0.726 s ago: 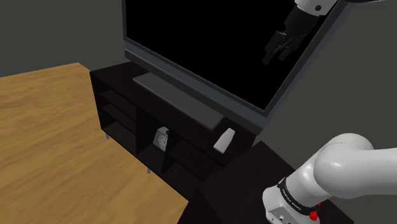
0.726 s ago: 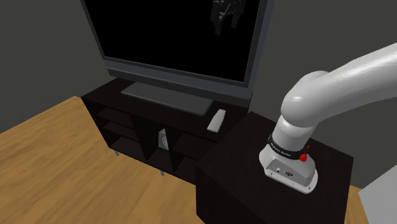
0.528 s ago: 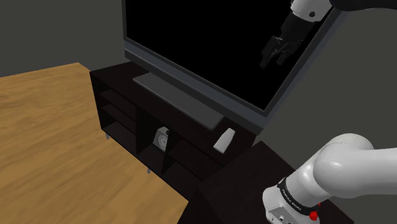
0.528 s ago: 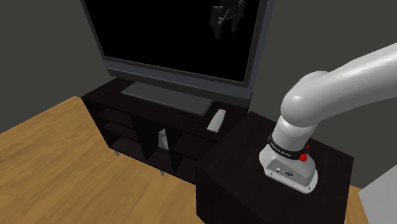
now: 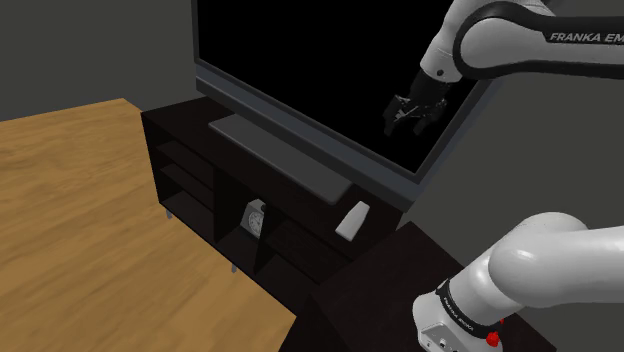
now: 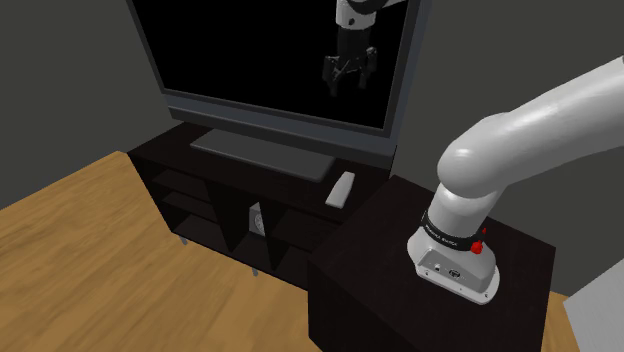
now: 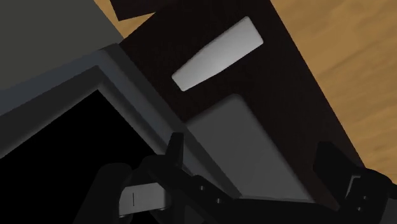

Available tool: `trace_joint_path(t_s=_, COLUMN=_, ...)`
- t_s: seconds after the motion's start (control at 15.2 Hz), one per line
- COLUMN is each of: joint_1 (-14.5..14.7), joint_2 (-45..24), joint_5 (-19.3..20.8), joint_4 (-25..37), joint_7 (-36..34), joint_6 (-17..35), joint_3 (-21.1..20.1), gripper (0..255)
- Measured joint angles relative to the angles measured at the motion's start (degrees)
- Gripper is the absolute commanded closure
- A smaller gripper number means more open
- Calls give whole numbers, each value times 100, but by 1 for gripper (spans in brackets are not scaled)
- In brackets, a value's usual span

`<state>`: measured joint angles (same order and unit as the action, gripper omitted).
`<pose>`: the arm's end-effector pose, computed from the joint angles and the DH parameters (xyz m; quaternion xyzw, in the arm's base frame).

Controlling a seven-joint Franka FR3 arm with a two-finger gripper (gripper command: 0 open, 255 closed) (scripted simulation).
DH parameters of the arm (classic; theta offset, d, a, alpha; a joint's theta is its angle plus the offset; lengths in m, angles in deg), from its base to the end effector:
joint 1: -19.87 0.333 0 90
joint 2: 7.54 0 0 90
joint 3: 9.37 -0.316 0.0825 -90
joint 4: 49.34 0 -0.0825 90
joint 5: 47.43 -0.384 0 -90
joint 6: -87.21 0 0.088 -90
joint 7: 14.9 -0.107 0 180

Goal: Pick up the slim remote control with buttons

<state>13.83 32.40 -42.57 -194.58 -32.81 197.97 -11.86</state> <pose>0.3495 -0.0262 0.5085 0.9816 -0.1771 0.0533 0.0482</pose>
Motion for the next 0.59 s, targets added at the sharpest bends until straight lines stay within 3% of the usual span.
trace_joint_path(t_s=0.59, joint_1=-478, joint_2=-1086, joint_5=-134, joint_4=-900, joint_7=-1348, joint_6=1757, joint_3=-116, gripper=0)
